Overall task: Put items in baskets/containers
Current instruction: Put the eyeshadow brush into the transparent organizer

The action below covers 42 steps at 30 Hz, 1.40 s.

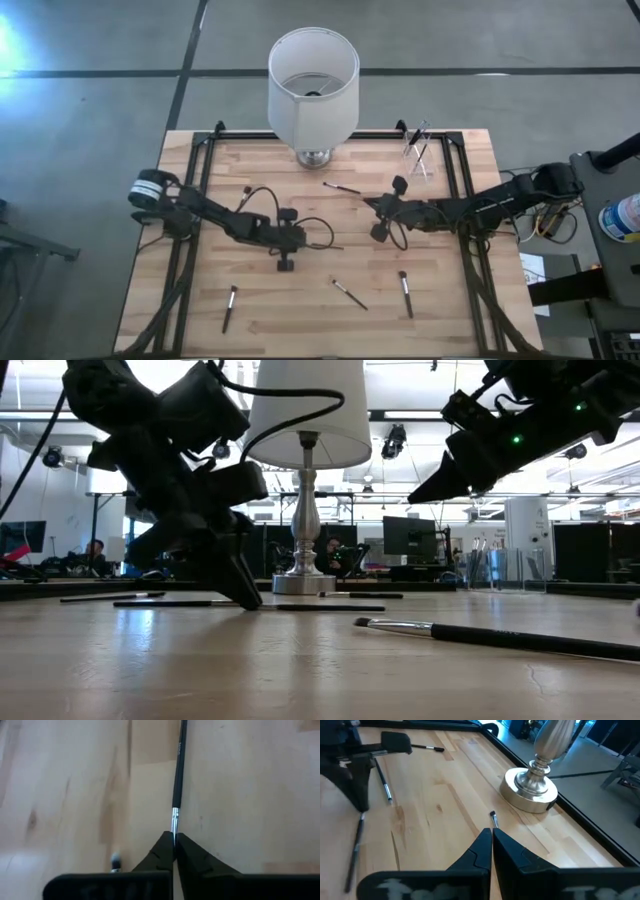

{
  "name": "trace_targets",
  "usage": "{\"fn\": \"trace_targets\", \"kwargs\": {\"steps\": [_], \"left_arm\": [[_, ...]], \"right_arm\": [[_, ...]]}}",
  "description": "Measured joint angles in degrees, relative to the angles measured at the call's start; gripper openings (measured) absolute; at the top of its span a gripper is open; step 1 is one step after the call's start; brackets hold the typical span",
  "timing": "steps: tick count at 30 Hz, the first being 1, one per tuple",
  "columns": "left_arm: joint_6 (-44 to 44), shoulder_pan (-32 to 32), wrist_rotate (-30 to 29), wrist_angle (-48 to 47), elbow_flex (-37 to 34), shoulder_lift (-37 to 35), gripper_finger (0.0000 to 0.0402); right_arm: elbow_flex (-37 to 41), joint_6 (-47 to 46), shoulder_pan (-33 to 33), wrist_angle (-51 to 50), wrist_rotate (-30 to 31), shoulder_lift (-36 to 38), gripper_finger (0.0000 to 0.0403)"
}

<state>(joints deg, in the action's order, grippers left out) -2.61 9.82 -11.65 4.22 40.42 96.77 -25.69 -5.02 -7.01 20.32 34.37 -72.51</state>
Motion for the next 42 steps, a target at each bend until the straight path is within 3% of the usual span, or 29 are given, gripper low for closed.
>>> {"fn": "trace_targets", "kwargs": {"steps": [6,11,17,29,35,42], "left_arm": [[0.09,-0.06,0.82,-1.39,0.34,-2.11,0.0002],[0.23,0.01,1.96,-1.50,1.10,-3.04,0.0000],[-0.09,-0.02,1.96,-1.23,1.19,-3.08,0.0000],[-0.75,0.01,1.95,-0.97,1.19,-3.17,0.0000],[-0.84,0.01,1.66,-0.82,1.19,-3.17,0.0000],[-1.08,0.01,1.58,-0.80,1.21,-3.19,0.0000]], "right_arm": [[-0.21,-5.27,-0.34,1.25,-7.66,-0.70,0.0009],[-0.27,-7.70,-1.61,5.89,-9.93,-6.27,0.0020],[-2.54,-12.65,-1.76,10.96,-17.69,-16.60,0.0065],[-11.57,-12.66,-2.16,9.91,-23.40,-30.35,0.0156],[-12.88,-12.89,-2.14,9.93,-27.34,-33.31,0.0152],[-13.20,-13.05,-2.14,10.12,-27.31,-35.06,0.0111]]}}
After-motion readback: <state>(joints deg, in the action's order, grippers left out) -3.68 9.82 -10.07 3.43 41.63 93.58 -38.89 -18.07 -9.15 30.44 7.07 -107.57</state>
